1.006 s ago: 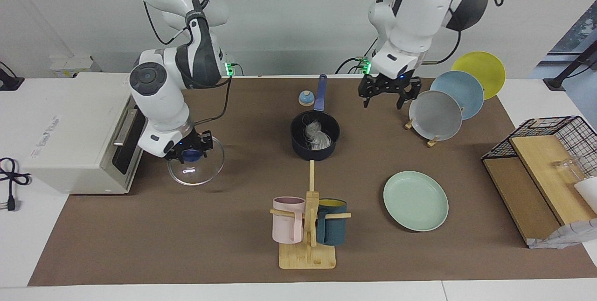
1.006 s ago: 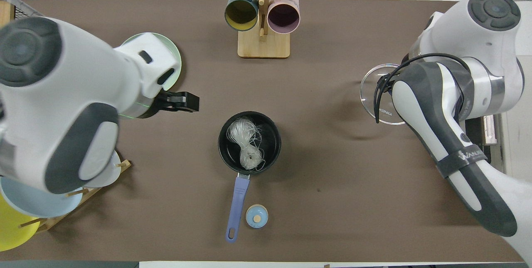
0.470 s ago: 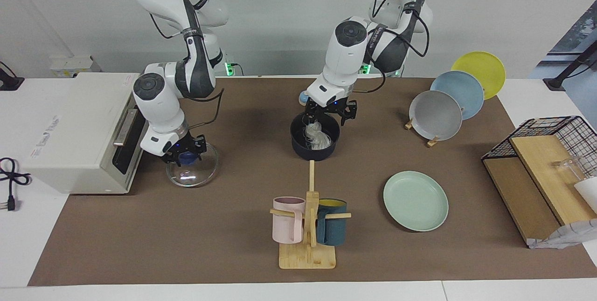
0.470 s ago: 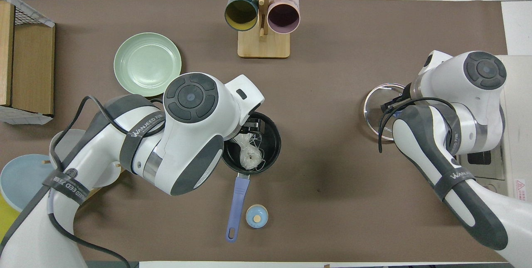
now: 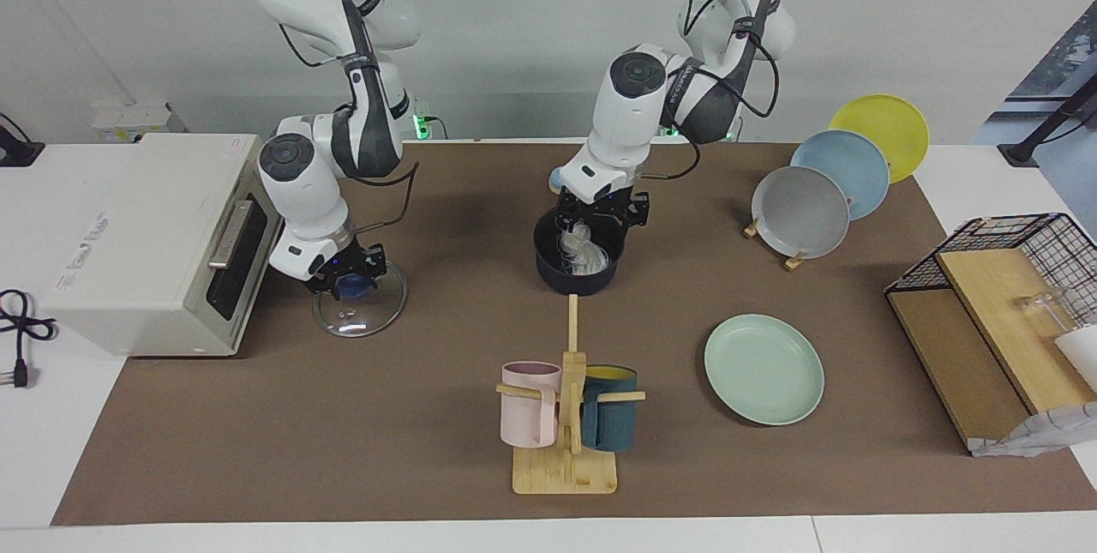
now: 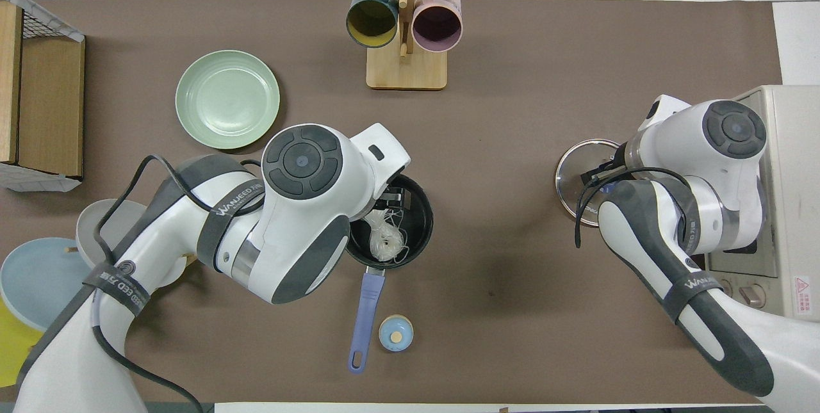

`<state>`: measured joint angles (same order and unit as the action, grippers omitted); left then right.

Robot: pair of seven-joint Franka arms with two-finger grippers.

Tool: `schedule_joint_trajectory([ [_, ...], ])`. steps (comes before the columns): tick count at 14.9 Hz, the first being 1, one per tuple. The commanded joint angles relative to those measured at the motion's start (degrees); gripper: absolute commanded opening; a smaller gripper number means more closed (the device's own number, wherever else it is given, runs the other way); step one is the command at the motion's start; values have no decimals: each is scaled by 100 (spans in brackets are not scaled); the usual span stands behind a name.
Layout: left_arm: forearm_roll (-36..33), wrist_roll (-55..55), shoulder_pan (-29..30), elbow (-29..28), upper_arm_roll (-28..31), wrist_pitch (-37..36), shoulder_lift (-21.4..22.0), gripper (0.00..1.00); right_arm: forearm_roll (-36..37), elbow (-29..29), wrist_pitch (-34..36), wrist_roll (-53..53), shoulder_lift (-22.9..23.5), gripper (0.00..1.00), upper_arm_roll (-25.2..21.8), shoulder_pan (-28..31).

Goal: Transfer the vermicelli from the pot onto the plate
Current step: 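Set the lid beside the toaster while the left gripper reaches into the pot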

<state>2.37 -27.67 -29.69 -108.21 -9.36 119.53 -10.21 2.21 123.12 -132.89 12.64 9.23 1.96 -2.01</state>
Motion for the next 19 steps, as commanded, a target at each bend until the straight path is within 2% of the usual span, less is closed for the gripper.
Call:
schedule_joint_trajectory([
  [1, 88, -308, -247, -165, 101, 307, -95, 100, -107, -94, 262, -51, -185, 100, 33, 34],
  [4, 97, -599, -336, -174, 101, 333, -183, 100, -124, -892, 1446, -68, -255, 100, 33, 87],
  [7, 88, -898, -467, -393, 101, 491, -263, 100, -124, -2191, 3027, -365, -282, 100, 24, 78],
  [10, 88, -1153, -503, -701, 101, 878, -306, 100, -107, -3213, 4294, -561, -308, 100, 24, 96],
  [13, 88, -1267, -564, -719, 101, 958, -464, 100, -116, -3348, 5070, -561, -877, 100, -2, 122],
  [15, 88, -1303, -573, -719, 101, 1027, -517, 100, -116, -3286, 5177, -569, -985, 100, -29, 122],
  [16, 88, -1303, -573, -719, 110, 1045, -526, 83, -107, -3312, 5247, -570, -941, 100, -37, 122],
  [18, 88, -1259, -573, -719, 110, 1028, -526, 14, -116, -3303, 5204, -570, -941, 100, -107, 131],
  [19, 79, -1198, -573, -719, 110, 1028, -526, 0, -116, -3312, 5212, -613, -932, 100, -143, 114],
])
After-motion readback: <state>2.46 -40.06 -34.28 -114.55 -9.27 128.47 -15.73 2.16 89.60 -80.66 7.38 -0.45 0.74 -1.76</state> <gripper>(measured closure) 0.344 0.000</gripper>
